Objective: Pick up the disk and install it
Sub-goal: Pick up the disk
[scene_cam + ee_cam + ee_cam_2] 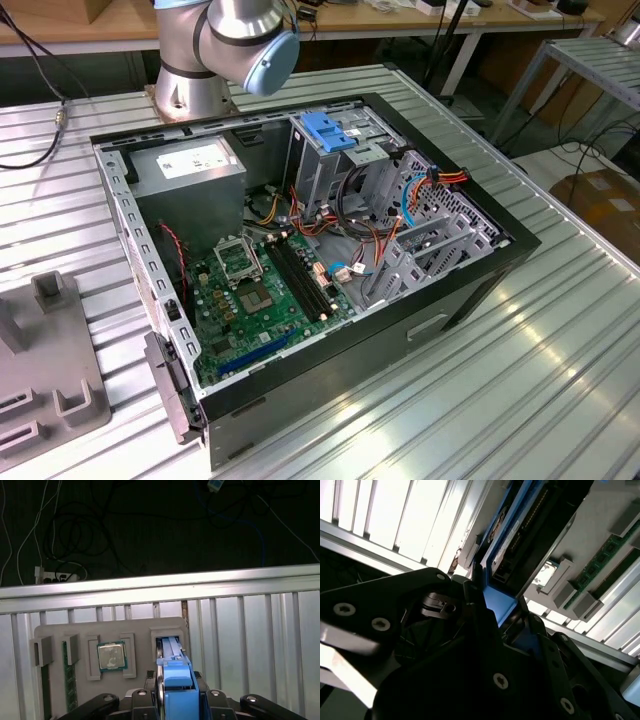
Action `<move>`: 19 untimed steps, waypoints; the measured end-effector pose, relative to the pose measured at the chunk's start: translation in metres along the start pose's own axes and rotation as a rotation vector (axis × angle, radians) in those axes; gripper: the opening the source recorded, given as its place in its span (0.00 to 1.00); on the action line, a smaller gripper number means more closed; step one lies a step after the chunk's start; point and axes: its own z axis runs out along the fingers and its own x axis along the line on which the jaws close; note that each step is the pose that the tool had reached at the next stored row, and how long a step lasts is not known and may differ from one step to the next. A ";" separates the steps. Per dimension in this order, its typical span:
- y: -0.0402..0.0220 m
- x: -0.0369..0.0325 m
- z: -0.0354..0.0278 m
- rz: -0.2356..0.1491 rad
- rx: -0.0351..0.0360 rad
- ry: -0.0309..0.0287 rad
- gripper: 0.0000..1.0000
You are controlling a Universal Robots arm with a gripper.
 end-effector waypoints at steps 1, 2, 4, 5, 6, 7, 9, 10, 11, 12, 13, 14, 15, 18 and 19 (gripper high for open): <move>0.0000 0.0000 0.0000 0.000 -0.0001 0.0000 0.39; 0.0000 0.0000 0.0001 0.000 0.0000 0.0000 0.39; 0.0000 0.0000 0.0003 0.000 0.0000 0.0001 0.39; 0.0000 0.0000 0.0003 0.000 0.0000 0.0001 0.39; 0.0000 0.0000 0.0004 0.000 0.0000 0.0002 0.38; 0.0000 0.0000 0.0006 0.000 0.0000 0.0002 0.38; 0.0000 0.0000 0.0008 0.000 0.0000 0.0002 0.37; 0.0000 0.0000 0.0008 0.000 0.0000 0.0002 0.37; 0.0000 0.0000 0.0009 0.000 -0.0001 0.0002 0.37; 0.0000 0.0000 0.0009 0.000 -0.0001 0.0003 0.37; 0.0000 0.0000 0.0010 0.000 -0.0001 0.0003 0.37; 0.0000 0.0000 0.0011 0.000 -0.0001 0.0002 0.37; 0.0000 0.0000 0.0011 0.000 -0.0001 0.0002 0.37; 0.0001 0.0001 0.0014 -0.002 0.0000 0.0002 0.37; 0.0002 0.0005 0.0015 -0.008 0.0000 0.0002 0.37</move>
